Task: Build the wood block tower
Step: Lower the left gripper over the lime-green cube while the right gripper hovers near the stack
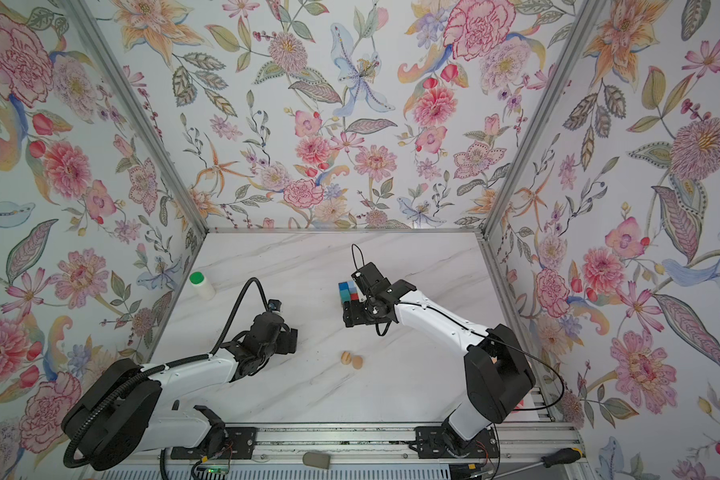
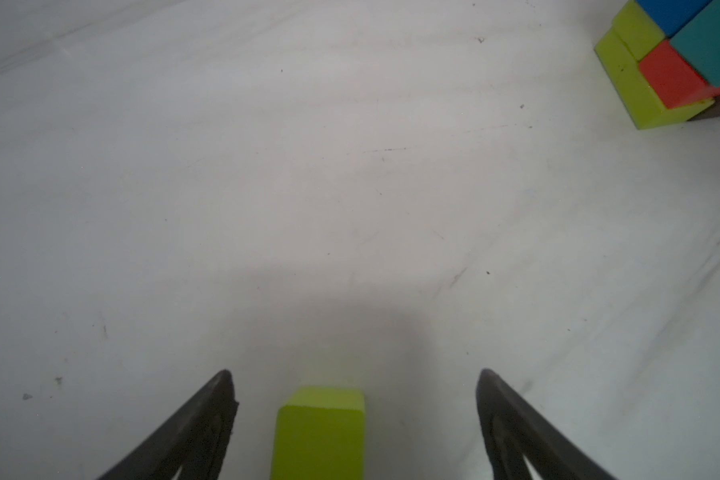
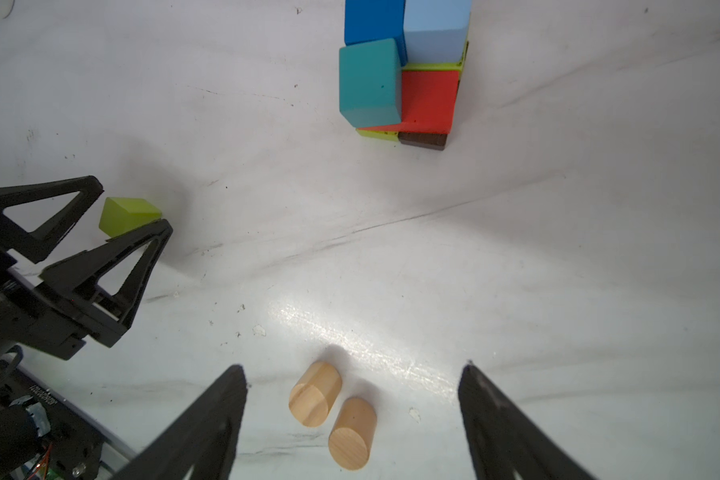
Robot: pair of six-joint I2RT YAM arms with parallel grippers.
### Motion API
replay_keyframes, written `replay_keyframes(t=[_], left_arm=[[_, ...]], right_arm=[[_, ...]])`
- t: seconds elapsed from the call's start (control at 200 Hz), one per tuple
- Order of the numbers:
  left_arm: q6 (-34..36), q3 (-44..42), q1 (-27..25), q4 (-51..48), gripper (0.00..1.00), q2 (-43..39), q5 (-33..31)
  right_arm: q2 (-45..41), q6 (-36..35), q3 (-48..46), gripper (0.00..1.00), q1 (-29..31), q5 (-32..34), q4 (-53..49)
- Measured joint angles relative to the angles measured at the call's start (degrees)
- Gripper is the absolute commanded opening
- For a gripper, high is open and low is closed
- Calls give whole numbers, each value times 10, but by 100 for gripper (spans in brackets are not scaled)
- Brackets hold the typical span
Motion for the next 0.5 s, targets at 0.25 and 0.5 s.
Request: replay_keyframes(t=[0.25, 0.5], left_arm=[[-11, 0, 0, 0, 80, 1, 2], [-17, 0, 0, -16, 81, -15, 2]], right_arm=[[0, -4, 0, 82, -7, -10, 8], [0, -5, -1, 83, -10, -11, 11]])
